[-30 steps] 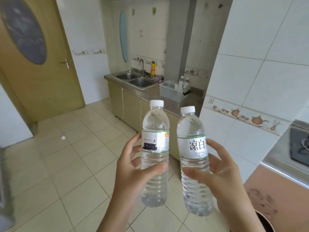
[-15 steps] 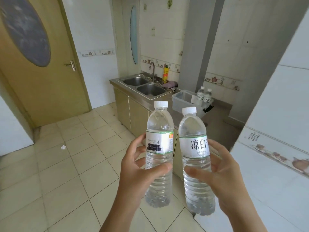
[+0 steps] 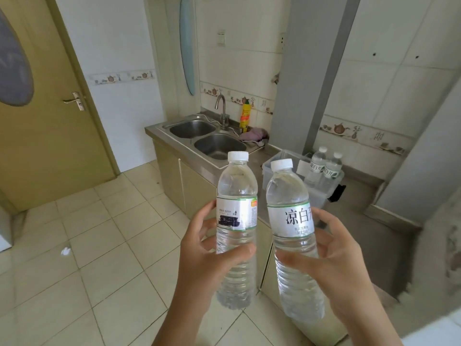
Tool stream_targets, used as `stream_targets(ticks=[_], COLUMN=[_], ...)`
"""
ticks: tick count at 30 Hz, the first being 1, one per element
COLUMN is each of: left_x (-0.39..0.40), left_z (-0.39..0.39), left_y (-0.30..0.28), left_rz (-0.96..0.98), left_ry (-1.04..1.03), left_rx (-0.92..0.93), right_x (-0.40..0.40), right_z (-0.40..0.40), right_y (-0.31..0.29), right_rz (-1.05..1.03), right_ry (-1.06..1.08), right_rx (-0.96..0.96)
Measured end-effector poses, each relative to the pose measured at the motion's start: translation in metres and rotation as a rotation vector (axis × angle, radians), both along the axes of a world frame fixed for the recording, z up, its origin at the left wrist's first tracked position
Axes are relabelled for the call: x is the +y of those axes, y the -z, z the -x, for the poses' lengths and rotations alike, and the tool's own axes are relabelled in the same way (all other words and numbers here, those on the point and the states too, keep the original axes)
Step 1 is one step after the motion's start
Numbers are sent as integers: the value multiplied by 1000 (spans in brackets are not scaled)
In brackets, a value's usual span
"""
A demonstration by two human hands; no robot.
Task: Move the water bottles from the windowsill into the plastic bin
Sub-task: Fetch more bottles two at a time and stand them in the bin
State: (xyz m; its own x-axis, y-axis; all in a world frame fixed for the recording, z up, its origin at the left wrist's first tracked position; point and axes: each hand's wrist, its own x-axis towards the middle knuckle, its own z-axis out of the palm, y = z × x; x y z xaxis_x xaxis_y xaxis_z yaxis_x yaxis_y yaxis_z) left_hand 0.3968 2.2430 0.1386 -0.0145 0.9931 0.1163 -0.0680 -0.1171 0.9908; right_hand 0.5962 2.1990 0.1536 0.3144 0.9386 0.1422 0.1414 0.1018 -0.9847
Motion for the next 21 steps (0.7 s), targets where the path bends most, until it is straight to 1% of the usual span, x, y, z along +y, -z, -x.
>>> stream_targets(ticks=[6,10,15,21], left_x=[139,215,294,369], left_z=[-15,-45,-109,-214], left_y=[1,-4,9,36], left_rz=[-26,-58,-83,-59], left_ry=[168,280,399,488], left_rx=[39,76,76,49], right_x=[105,159,221,294], right_z=[-4,-28,-75,-155], right_y=[10,11,13,42], right_rz=[-3,11,33,30], right_ry=[154,237,380,514], right_rx=[17,43,14,-15])
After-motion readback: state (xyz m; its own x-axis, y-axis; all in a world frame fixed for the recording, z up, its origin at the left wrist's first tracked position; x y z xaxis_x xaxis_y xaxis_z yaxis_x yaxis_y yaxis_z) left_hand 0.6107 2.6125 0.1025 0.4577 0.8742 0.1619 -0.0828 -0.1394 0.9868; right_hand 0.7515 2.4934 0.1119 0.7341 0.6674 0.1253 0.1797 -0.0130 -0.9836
